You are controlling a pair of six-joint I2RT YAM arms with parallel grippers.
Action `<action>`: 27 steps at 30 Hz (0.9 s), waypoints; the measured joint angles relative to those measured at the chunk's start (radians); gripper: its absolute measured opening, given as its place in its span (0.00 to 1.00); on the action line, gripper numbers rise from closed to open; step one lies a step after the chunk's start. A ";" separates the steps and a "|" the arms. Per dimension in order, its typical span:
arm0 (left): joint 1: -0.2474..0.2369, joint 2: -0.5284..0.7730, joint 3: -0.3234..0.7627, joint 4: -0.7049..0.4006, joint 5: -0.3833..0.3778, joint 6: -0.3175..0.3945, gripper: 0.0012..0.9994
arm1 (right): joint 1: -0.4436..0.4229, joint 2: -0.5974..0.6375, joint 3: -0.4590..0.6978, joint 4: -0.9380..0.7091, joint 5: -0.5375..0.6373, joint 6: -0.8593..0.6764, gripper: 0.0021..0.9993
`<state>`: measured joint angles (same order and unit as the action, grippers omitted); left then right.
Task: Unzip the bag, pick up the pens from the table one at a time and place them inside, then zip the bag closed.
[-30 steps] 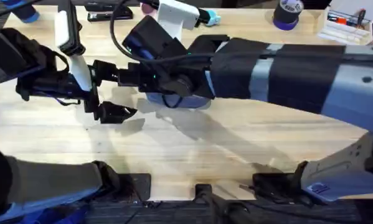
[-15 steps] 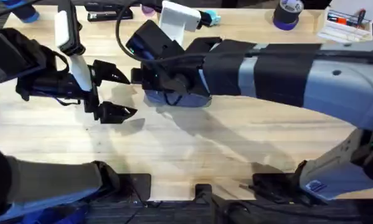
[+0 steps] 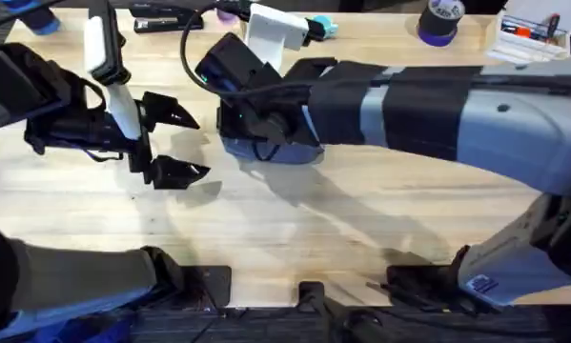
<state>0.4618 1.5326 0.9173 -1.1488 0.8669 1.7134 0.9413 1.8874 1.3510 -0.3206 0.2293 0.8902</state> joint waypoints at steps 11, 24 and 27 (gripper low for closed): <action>0.000 0.000 0.000 0.000 0.000 0.000 0.99 | 0.000 0.000 0.000 0.003 -0.006 -0.003 0.03; 0.000 0.000 0.000 0.000 -0.001 0.000 0.99 | 0.000 -0.174 -0.005 -0.068 -0.016 -0.159 0.03; 0.000 0.000 0.000 0.000 0.000 0.000 0.99 | 0.000 -0.180 -0.005 -0.070 -0.016 -0.163 0.03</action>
<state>0.4618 1.5326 0.9173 -1.1488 0.8665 1.7133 0.9413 1.7073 1.3460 -0.3904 0.2131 0.7270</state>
